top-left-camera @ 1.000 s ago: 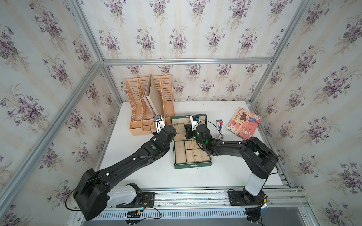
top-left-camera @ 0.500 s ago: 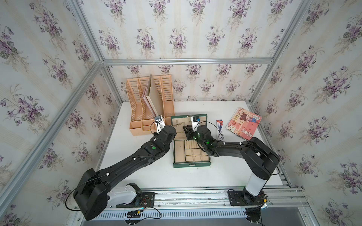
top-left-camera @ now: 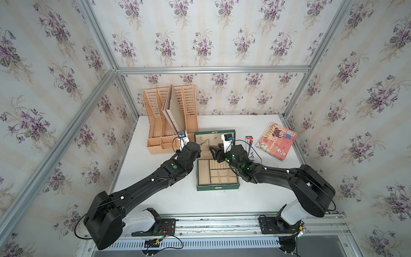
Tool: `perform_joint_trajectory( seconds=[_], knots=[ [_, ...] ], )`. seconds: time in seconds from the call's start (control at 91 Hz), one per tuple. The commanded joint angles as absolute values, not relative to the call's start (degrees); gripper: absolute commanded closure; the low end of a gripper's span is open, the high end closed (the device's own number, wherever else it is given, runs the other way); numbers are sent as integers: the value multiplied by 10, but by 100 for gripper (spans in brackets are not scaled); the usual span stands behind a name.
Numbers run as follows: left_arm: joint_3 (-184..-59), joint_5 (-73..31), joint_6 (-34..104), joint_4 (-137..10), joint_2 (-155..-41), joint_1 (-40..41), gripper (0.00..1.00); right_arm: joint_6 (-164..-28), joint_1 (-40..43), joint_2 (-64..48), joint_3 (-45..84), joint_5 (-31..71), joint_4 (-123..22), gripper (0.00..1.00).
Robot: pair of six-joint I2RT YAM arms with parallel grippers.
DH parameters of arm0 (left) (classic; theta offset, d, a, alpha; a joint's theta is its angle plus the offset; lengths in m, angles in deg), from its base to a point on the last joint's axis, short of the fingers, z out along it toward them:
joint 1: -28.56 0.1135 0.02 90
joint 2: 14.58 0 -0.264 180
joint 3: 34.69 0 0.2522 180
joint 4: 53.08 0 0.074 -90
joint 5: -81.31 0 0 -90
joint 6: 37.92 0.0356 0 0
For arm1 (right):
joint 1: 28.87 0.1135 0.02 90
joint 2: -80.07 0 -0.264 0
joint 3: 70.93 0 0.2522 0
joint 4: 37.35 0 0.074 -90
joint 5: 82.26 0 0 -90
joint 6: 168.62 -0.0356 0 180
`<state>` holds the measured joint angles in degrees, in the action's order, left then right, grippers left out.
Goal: Put jewelry chain into jewelry box
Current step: Hang the necklace on the jewelry box clasp, then adjust the necklace in the jewelry box.
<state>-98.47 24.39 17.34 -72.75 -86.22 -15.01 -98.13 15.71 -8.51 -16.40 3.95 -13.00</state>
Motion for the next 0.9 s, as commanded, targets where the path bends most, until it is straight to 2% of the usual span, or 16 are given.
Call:
perform_joint_trajectory(
  seconds=[0.0, 0.22, 0.385, 0.571, 0.67, 0.89],
  knots=[
    [-996, 214, 163, -749, -866, -155, 100, -977, 156, -44, -180, 47, -159, 33],
    [-1014, 177, 149, -784, -879, -172, 100, -985, 156, 48, -234, 31, -218, 33],
    [-1011, 170, 135, -792, -896, -176, 100, -991, 156, 61, -265, 18, -222, 35],
    [-1005, 177, 129, -795, -897, -176, 100, -1005, 161, 10, -274, 26, -106, 44],
    [-1002, 187, 131, -794, -893, -176, 100, -1005, 176, -40, -244, -8, -56, 49],
    [-999, 193, 140, -790, -883, -176, 100, -1027, 190, -145, -113, -116, -132, 60]
  ],
)
